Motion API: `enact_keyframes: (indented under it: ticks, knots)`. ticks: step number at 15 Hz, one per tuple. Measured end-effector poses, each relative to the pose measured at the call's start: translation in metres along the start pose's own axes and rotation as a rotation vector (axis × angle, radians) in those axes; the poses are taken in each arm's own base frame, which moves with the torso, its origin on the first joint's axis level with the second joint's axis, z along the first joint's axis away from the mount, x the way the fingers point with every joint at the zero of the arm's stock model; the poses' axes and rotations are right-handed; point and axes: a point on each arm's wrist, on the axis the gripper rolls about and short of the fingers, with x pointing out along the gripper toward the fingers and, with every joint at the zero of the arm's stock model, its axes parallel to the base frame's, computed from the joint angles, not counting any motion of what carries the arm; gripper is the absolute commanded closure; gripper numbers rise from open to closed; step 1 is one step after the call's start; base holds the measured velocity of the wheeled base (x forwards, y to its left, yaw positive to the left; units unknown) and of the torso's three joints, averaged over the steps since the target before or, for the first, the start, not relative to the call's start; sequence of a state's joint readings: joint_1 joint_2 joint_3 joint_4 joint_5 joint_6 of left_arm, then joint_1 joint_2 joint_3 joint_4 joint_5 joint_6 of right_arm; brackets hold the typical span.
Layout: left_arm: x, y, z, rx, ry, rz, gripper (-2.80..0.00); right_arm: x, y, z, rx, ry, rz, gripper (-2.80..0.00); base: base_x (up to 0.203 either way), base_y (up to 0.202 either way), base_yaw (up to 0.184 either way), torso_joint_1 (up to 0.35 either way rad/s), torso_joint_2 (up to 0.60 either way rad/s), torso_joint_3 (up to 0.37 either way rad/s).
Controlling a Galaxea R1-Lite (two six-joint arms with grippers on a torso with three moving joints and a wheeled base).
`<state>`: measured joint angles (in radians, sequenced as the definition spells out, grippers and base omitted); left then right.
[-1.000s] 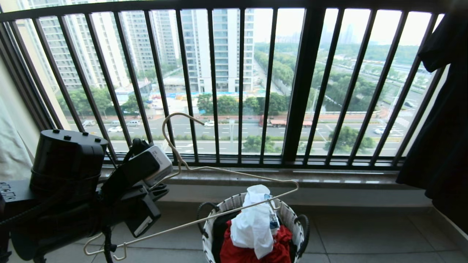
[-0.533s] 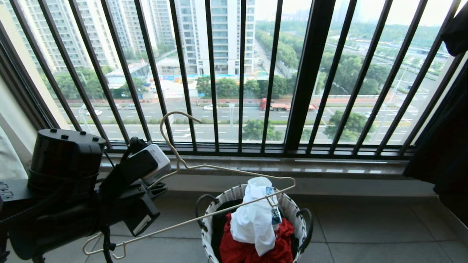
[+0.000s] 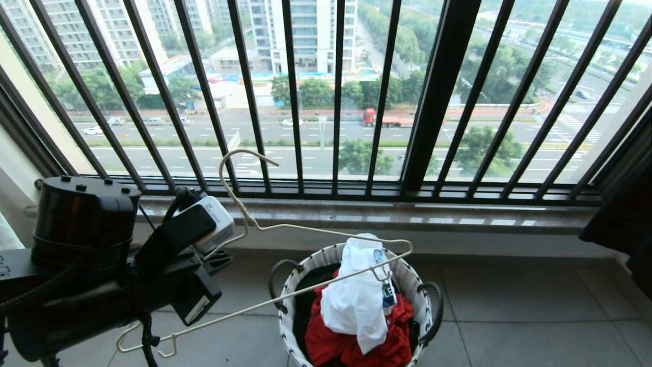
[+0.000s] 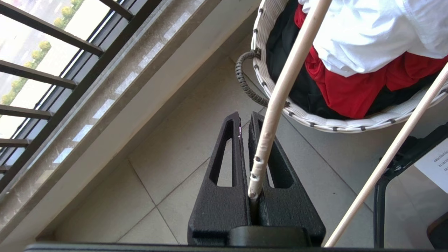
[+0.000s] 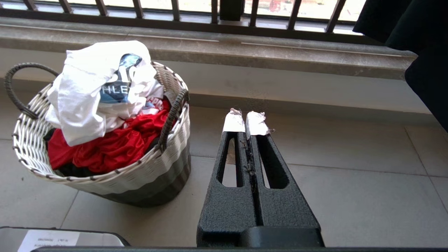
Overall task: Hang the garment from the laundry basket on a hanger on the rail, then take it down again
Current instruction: Pick up clothes from the basket
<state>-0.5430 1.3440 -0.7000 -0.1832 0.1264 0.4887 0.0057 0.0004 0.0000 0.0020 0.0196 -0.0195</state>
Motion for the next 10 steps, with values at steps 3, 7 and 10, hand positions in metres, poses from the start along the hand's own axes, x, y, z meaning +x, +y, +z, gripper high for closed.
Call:
enact_keyframes:
  ticks: [3, 7, 10]
  knots:
    - [-0.0008, -0.0002, -0.0005, 0.003, 0.0, 0.0, 0.0, 0.0, 0.0, 0.0, 0.0, 0.001, 0.0, 0.0, 0.0, 0.0, 0.0, 0.005, 0.0, -0.202]
    - [-0.0016, -0.0002, -0.0008, 0.005, -0.002, 0.001, 0.0, 0.0, 0.0, 0.0, 0.0, 0.0, 0.0, 0.0, 0.0, 0.0, 0.0, 0.004, 0.01, -0.194]
    - [-0.003, 0.0001, -0.0005, 0.004, -0.006, 0.003, 0.0, 0.0001, 0.0, 0.0, 0.0, 0.001, 0.0, 0.0, 0.0, 0.0, 0.0, 0.006, 0.0, -0.202]
